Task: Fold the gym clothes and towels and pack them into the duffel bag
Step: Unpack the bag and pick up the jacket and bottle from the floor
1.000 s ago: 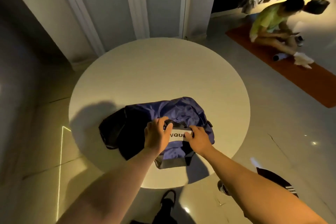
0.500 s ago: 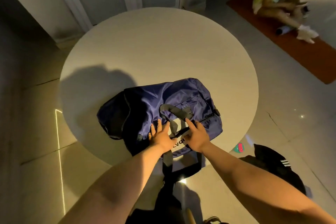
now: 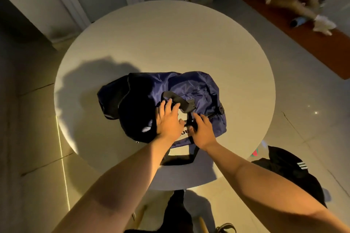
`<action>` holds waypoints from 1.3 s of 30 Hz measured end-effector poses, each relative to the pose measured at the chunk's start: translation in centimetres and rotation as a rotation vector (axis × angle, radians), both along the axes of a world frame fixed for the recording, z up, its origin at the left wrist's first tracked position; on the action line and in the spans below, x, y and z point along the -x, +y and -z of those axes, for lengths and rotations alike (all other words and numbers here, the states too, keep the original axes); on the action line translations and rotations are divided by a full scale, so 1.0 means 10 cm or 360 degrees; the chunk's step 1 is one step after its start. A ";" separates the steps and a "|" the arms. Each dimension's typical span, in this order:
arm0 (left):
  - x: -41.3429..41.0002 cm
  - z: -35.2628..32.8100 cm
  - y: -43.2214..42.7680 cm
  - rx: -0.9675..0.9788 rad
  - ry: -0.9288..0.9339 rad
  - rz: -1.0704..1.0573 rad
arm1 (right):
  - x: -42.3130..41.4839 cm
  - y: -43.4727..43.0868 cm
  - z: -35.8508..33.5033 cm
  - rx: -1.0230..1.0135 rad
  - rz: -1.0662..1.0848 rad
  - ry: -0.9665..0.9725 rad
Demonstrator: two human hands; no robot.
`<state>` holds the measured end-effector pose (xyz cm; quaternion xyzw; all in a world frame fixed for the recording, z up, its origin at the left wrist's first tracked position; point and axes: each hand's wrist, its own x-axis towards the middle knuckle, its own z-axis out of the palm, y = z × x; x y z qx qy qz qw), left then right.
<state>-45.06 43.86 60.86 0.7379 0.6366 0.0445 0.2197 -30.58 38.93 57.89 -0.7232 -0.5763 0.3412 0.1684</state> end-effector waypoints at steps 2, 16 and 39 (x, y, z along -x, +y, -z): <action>-0.18 -0.10 -0.12 -0.0078 -0.0173 0.0137 | -0.17 -0.14 -0.12 -0.0044 0.0113 -0.0033; -2.48 0.17 -1.68 0.0659 -0.0558 0.0901 | -2.18 -2.34 0.08 0.0211 0.1094 -0.0107; -4.27 5.39 -1.94 0.0767 0.0025 0.1139 | -3.54 -2.78 5.08 0.0440 0.1245 0.0249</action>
